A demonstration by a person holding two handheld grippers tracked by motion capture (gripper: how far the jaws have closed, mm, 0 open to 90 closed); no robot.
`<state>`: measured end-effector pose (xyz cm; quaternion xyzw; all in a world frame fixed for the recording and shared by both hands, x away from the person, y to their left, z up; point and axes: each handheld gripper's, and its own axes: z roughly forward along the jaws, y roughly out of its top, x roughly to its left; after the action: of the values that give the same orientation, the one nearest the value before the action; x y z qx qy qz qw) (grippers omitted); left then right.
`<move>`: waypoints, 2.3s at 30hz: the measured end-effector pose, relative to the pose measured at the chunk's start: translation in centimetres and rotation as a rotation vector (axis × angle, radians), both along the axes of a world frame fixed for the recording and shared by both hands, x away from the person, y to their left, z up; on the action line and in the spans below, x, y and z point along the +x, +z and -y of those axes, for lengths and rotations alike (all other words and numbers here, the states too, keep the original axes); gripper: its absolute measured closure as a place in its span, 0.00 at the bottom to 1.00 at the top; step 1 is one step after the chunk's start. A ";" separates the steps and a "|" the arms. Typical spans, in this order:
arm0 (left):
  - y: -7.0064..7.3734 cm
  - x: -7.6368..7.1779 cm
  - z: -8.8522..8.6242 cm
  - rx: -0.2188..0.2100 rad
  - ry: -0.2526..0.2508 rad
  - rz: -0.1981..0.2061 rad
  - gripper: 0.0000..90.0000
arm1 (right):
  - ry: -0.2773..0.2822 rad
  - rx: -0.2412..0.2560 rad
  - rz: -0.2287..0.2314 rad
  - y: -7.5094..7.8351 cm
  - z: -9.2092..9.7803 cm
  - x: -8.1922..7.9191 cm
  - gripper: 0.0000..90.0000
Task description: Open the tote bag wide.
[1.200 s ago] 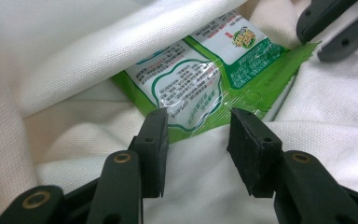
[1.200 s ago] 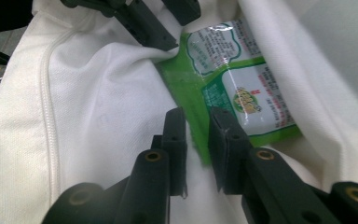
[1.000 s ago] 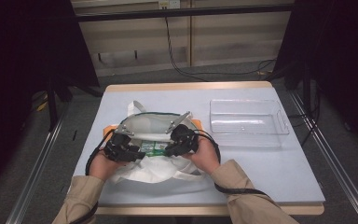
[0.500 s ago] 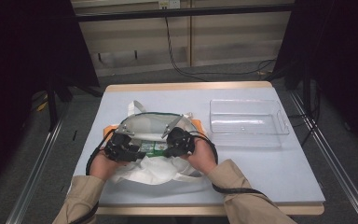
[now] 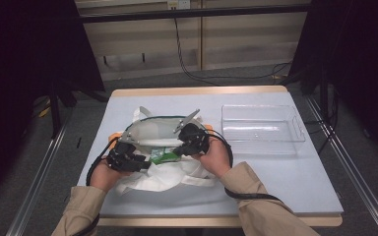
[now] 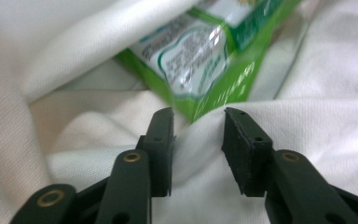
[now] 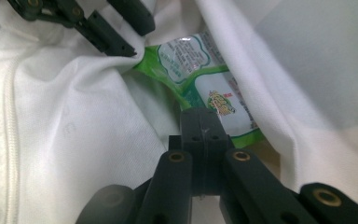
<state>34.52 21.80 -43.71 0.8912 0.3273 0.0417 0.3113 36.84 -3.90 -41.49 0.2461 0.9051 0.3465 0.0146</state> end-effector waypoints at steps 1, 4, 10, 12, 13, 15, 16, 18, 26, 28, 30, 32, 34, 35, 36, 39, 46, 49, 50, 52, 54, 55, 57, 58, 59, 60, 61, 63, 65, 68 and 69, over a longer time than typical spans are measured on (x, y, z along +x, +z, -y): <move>0.0 0.0 0.0 0.007 -0.006 -0.005 0.75 | -0.005 0.002 -0.002 0.2 0.2 0.1 1.00; 0.0 -0.1 -0.2 0.012 -0.016 -0.001 0.77 | -0.017 0.011 -0.002 0.7 0.8 0.3 1.00; 0.3 -0.1 -0.2 0.008 -0.025 0.015 0.72 | -0.032 0.043 -0.003 1.1 1.1 0.6 1.00; 0.5 0.0 -0.2 0.010 -0.034 0.022 0.68 | -0.035 0.056 0.002 1.4 1.1 0.5 1.00; 0.5 0.0 -0.1 -0.001 -0.032 0.026 0.68 | -0.034 0.053 0.009 1.5 1.2 0.6 1.00; 0.6 0.0 0.0 0.008 -0.038 0.038 0.66 | -0.036 0.065 0.003 1.8 1.4 0.7 1.00; 0.7 0.0 0.0 0.013 -0.043 0.041 0.64 | -0.046 0.070 0.006 1.9 1.4 0.6 1.00; 0.8 0.0 -0.1 0.015 -0.040 0.055 0.61 | -0.043 0.073 0.011 2.1 1.3 0.6 1.00; 1.5 0.1 -0.4 0.005 -0.015 0.083 0.51 | -0.059 0.097 0.020 2.8 1.4 0.8 1.00; 1.6 0.2 -0.4 -0.008 -0.009 0.080 0.50 | -0.059 0.100 0.023 3.0 1.5 0.9 1.00; 1.8 0.3 -0.5 -0.021 0.005 0.082 0.49 | -0.060 0.099 0.024 3.1 1.5 0.9 1.00; 2.0 0.4 -0.6 -0.045 0.016 0.078 0.50 | -0.057 0.095 0.019 3.0 1.5 1.0 1.00; 2.2 0.4 -0.4 -0.054 0.028 0.078 0.50 | -0.056 0.094 0.015 2.8 1.4 1.1 1.00; 2.3 0.5 -0.4 -0.068 0.025 0.073 0.50 | -0.057 0.086 0.011 2.8 1.3 1.0 1.00; 2.4 0.5 -0.2 -0.080 0.027 0.066 0.50 | -0.058 0.091 0.015 2.7 1.3 1.0 1.00; 2.2 0.4 0.5 -0.076 0.008 0.050 0.50 | -0.067 0.092 0.006 2.6 1.4 1.0 1.00; 1.4 0.2 1.2 -0.057 -0.018 0.031 0.50 | -0.070 0.096 0.007 2.5 1.4 1.1 1.00; 1.6 0.2 1.2 -0.062 -0.021 0.066 0.47 | -0.064 0.110 0.006 2.6 1.4 1.2 1.00; 1.7 0.2 1.2 -0.054 -0.020 0.080 0.49 | -0.060 0.111 0.002 2.6 1.4 1.1 1.00; 1.9 0.2 1.4 -0.044 -0.034 0.101 0.56 | -0.044 0.105 0.000 2.6 1.2 1.1 1.00; 2.0 0.2 1.5 -0.024 -0.042 0.125 0.60 | -0.045 0.103 -0.008 2.6 1.2 1.0 1.00; 2.1 0.2 1.5 -0.016 -0.039 0.129 0.65 | -0.037 0.108 -0.003 2.6 1.1 1.0 1.00; 2.4 0.1 1.5 -0.011 -0.029 0.140 0.77 | -0.035 0.104 0.002 2.7 1.1 0.9 1.00; 2.5 0.1 1.4 -0.012 -0.030 0.144 0.85 | -0.035 0.107 -0.005 2.7 1.2 0.9 1.00; 2.6 0.1 1.4 -0.005 -0.028 0.147 0.87 | -0.037 0.111 -0.007 2.6 1.2 0.9 1.00; 2.8 0.2 1.4 -0.002 -0.034 0.144 0.91 | -0.030 0.119 -0.011 2.5 1.3 1.0 1.00; 2.9 0.2 1.4 0.007 -0.026 0.154 0.94 | -0.038 0.122 -0.014 2.5 1.3 0.9 1.00; 3.2 0.4 1.4 0.011 -0.022 0.132 0.98 | -0.028 0.118 -0.014 2.5 1.3 0.9 1.00; 3.4 0.4 1.4 0.008 -0.023 0.134 0.99 | -0.010 0.121 -0.027 2.4 1.3 0.9 1.00; 3.8 0.5 1.3 -0.015 -0.022 0.124 1.00 | 0.004 0.124 0.000 2.4 1.4 0.8 0.97; 4.0 0.6 1.2 -0.014 -0.031 0.112 1.00 | 0.006 0.129 0.017 2.4 1.4 0.7 0.89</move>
<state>35.08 20.63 -39.71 0.8903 0.2956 0.0845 0.3360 37.57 -5.31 -39.11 0.2407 0.8816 0.4061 0.0053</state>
